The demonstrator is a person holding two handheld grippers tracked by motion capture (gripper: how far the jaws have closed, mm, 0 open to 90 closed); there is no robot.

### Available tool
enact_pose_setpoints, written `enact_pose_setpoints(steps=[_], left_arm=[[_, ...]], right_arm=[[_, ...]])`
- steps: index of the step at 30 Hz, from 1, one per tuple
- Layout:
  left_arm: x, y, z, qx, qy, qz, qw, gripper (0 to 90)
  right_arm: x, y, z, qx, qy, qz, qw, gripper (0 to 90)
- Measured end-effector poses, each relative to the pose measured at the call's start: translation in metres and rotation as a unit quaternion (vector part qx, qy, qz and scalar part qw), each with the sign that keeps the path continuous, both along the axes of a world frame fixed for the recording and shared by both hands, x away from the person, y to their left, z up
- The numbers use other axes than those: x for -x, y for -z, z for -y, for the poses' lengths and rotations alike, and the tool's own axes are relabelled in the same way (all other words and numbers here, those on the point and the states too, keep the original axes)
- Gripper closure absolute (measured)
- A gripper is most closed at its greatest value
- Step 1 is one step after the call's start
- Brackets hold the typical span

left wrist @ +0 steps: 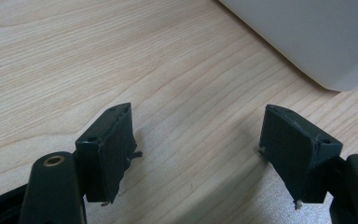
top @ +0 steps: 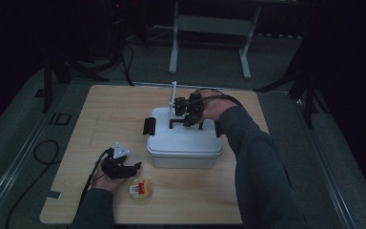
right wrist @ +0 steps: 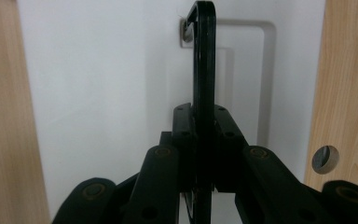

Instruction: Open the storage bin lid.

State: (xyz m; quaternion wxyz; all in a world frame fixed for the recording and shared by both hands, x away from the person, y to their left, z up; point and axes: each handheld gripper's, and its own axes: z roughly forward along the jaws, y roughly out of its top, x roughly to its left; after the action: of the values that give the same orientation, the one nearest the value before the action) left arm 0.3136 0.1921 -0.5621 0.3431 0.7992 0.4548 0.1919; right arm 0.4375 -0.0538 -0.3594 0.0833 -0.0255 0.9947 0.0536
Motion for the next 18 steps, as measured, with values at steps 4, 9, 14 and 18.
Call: enact_pose_setpoints(steps=[4,9,14,18], left_arm=[[0.0,0.0,0.0,0.0,0.0,-0.001,1.0,26.2],[0.0,-0.0001,0.0,0.0,0.0,-0.001,1.0,26.2],[0.0,-0.0001,0.0,0.0,0.0,-0.001,1.0,26.2],[0.0,-0.0001,0.0,0.0,0.0,-0.001,1.0,26.2]], right_arm=[[-0.0003,-0.0006,-0.0031,0.015,-0.003,-0.006,0.9999,83.3],[-0.0008,-0.0009,-0.0048,0.021,-0.006,-0.013,0.9997,83.8],[-0.0014,-0.0011,-0.0045,0.02,-0.008,-0.015,0.9997,84.1],[-0.0014,-0.0015,-0.0043,0.019,-0.007,-0.015,0.9997,84.1]])
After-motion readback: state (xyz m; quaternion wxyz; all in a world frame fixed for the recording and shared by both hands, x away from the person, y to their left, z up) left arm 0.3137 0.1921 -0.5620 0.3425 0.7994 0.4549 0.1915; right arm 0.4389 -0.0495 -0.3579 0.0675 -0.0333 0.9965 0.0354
